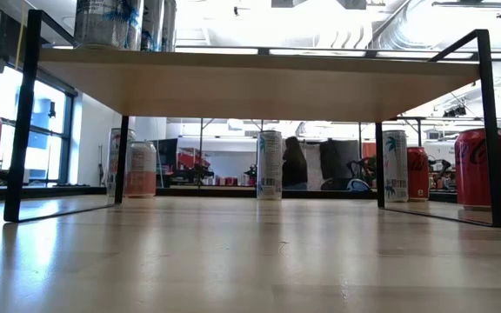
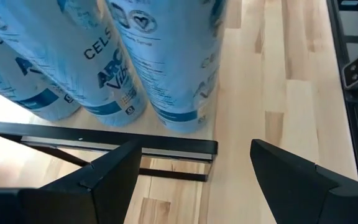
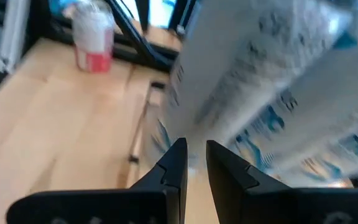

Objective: Place canned beverage on shelf
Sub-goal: Adjust the white blue soda cans on the shelf, then put the right white pink soda can on the shelf

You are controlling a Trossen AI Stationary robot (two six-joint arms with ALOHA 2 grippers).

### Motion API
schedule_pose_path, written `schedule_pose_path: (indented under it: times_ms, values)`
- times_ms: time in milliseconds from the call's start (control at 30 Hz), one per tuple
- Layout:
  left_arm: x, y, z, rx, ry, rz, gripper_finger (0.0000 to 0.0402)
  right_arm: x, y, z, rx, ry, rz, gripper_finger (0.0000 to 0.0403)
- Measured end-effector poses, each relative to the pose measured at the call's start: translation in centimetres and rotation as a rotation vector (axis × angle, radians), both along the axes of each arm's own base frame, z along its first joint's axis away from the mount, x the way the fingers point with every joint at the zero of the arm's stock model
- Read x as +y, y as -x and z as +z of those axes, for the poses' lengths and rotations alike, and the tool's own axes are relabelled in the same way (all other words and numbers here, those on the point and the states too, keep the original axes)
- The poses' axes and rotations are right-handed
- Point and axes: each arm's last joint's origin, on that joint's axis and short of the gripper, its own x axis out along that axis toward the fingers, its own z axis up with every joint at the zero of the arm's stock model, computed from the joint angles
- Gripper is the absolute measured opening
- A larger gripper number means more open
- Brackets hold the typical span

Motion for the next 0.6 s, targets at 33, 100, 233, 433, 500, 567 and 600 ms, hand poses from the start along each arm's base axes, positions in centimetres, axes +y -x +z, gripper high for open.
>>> schedule_pose_path:
  times_ms: [33, 100, 233, 433, 500, 567, 600]
  values:
    - [-0.1, 0.1, 0.0, -0.005, -0.002, -0.007, 0.0291, 0.1, 0.4, 0.2, 0.016, 0.011, -0.009, 0.0043]
    - [-0.2, 0.6, 0.2, -0.027, -0.002, -0.015, 0.0291, 0.6, 1.8, 1.3, 0.040, 0.019, -0.022, 0.0043]
    - [-0.7, 1.2, 0.4, -0.084, -0.010, -0.013, 0.0291, 1.2, 5.5, 3.7, 0.104, 0.030, -0.084, 0.0043]
    - [-1.5, 1.8, 0.8, -0.171, 0.013, -0.008, 0.0291, 1.2, 11.6, 7.2, 0.124, -0.023, -0.243, 0.0044]
    - [-1.9, 1.8, 0.9, -0.189, 0.043, -0.026, 0.0291, 1.2, 13.4, 8.0, 0.123, -0.062, -0.293, 0.0050]
    - [-2.4, 2.0, 1.1, -0.199, 0.067, -0.063, 0.0291, 1.3, 14.9, 8.4, 0.128, -0.095, -0.333, 0.0060]
    - [-2.7, 2.1, 1.2, -0.204, 0.082, -0.080, 0.0291, 1.4, 15.6, 8.6, 0.130, -0.110, -0.351, 0.0068]
